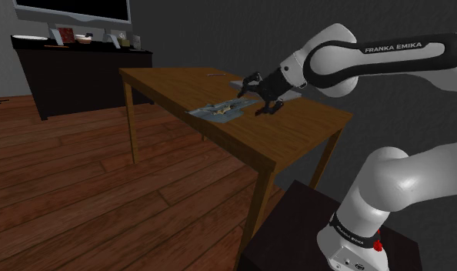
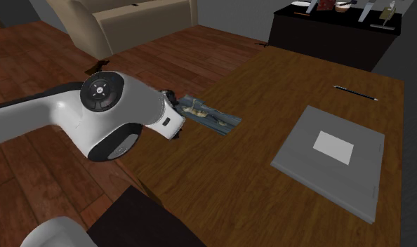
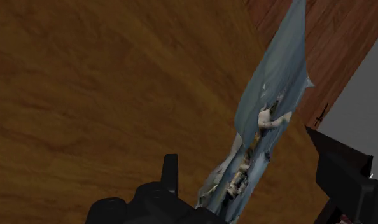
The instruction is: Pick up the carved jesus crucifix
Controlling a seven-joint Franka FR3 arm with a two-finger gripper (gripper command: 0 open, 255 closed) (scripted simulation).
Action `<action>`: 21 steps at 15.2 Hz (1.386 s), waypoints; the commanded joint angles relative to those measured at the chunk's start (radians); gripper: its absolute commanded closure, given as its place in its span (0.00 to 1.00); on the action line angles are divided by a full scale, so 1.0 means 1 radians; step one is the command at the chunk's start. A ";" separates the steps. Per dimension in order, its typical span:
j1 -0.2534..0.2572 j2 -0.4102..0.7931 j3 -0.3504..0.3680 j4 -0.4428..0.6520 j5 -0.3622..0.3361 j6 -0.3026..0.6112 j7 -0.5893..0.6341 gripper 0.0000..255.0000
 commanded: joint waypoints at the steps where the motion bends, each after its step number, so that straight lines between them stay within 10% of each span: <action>1: -0.008 0.058 0.067 -0.030 0.109 0.253 0.127 0.00; 11: 0.084 0.165 0.054 -0.096 0.209 0.492 0.117 0.00; 12: 0.086 0.166 0.051 -0.098 0.210 0.494 0.115 1.00; 21: 0.084 0.165 0.054 -0.096 0.209 0.492 0.117 1.00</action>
